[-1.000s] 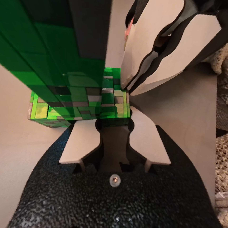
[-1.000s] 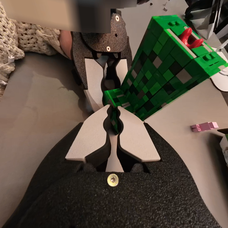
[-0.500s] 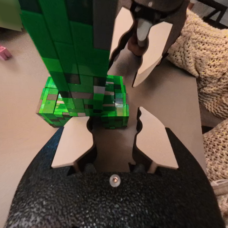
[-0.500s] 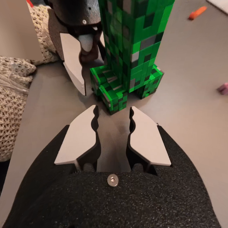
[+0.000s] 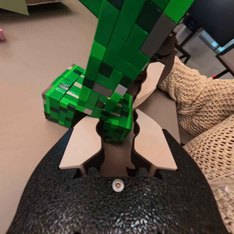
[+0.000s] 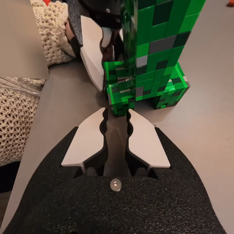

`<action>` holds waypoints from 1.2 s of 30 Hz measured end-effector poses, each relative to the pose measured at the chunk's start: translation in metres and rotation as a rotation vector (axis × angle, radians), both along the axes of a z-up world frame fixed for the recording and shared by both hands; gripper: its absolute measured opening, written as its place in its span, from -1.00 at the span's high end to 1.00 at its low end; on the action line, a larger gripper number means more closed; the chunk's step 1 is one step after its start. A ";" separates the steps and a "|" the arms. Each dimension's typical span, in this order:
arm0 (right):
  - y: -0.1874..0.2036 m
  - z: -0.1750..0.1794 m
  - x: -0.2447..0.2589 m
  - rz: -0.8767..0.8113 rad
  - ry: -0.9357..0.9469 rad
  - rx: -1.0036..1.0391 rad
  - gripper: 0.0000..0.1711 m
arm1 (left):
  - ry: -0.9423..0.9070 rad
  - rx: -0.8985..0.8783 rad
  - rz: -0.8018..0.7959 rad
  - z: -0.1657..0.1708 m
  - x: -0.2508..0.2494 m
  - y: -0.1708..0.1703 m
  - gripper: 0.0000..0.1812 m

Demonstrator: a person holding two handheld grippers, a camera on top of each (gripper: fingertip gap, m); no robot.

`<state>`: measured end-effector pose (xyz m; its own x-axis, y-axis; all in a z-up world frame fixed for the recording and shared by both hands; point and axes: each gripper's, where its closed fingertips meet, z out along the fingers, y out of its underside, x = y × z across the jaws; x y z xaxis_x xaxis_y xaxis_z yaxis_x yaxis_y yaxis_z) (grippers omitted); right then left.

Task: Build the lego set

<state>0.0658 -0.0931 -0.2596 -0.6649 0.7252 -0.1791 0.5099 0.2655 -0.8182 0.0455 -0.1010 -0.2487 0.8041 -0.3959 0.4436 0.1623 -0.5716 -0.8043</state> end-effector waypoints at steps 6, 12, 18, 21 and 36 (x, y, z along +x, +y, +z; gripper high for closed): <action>-0.001 -0.002 0.000 -0.001 -0.001 0.019 0.71 | -0.010 0.002 -0.008 0.001 0.000 -0.001 0.53; 0.000 -0.002 0.000 -0.011 0.001 0.024 0.73 | 0.006 0.005 -0.006 0.000 0.000 -0.001 0.54; 0.001 -0.003 0.001 -0.013 0.001 0.032 0.74 | 0.024 0.009 -0.007 0.000 0.000 -0.002 0.55; 0.000 -0.004 0.002 -0.011 -0.001 0.040 0.75 | 0.035 0.014 -0.008 0.000 0.000 -0.003 0.56; 0.002 -0.010 0.001 -0.024 -0.030 0.066 0.61 | 0.281 -0.015 -0.133 -0.020 -0.006 -0.021 0.39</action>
